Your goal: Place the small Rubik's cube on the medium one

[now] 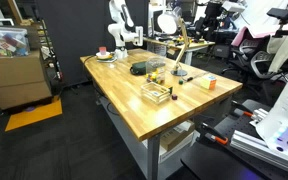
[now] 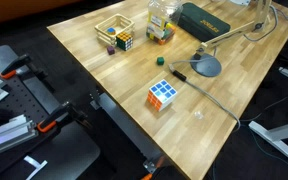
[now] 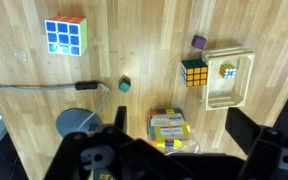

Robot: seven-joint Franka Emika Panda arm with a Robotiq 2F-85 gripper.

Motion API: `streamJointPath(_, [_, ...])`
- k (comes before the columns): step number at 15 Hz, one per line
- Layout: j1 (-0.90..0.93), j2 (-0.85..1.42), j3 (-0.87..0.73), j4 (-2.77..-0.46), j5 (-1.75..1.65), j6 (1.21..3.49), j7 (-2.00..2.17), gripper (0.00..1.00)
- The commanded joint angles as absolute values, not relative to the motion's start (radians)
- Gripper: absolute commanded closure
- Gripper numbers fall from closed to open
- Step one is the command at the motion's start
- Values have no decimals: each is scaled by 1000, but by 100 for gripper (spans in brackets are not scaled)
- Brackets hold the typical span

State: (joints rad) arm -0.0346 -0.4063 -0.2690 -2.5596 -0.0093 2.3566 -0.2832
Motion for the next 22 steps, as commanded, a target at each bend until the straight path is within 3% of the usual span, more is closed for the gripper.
streamJointPath(1, [-58,-404,-246,-2558,4,2354,-292,0])
streamJointPath(13, [35,-124,-106,-2418,-4,2340,-331,0])
streamJointPath(22, [14,-134,-85,-2443,-33,2358,-275,0])
